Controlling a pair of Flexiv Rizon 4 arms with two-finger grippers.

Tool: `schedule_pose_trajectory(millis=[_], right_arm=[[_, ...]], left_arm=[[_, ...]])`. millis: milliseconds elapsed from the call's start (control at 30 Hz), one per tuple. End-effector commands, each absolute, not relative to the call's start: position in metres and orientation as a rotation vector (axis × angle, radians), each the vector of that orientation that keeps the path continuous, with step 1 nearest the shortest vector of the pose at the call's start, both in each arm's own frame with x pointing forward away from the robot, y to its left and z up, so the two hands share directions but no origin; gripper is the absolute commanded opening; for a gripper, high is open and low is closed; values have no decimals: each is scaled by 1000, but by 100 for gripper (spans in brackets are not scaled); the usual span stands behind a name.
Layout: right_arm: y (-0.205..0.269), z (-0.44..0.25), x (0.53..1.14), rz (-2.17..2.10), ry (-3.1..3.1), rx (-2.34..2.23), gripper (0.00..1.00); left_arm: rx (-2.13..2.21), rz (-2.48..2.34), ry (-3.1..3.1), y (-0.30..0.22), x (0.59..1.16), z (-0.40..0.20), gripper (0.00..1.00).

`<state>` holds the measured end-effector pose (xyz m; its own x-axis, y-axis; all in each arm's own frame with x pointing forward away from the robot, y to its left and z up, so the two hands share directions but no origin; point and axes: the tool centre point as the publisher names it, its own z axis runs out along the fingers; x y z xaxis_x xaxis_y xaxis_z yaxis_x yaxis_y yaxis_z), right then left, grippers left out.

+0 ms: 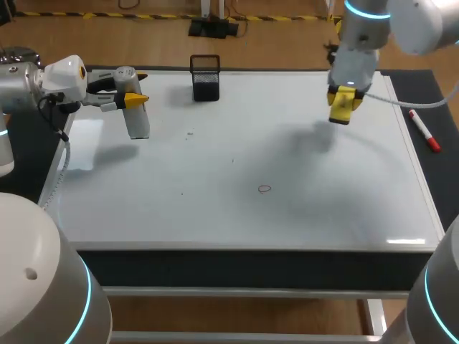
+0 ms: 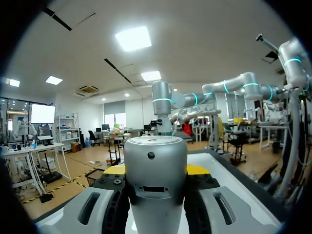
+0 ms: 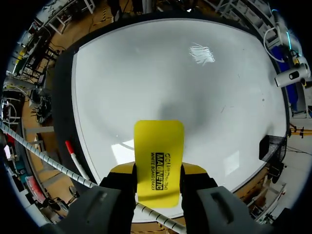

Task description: Pick up the inspection probe, press it on each red-marked spot on the whiteboard one by one, put down the probe, pick up the eraser, and wipe off all the red marks.

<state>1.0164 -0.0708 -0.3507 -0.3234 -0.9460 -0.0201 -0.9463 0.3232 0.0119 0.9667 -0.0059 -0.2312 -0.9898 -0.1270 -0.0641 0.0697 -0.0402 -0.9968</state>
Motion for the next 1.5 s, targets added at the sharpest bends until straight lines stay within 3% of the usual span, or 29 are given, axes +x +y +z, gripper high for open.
schedule_pose_trajectory(millis=[33, 300, 967, 1500], right_arm=[[-110, -343, 1007, 60, 2515, -1816, 0], [-136, -341, 1007, 78, 2524, -1809, 0], [-139, -340, 1005, 101, 2523, -1794, 0], [-139, -340, 1005, 101, 2523, -1794, 0]], left_arm=[[-63, -2169, 2076, -6, 966, -230, 0], [-63, -2169, 2076, -6, 966, -230, 0], [-63, -2169, 2076, -6, 966, -230, 0], [189, -2357, 2126, -128, 863, -218, 0]])
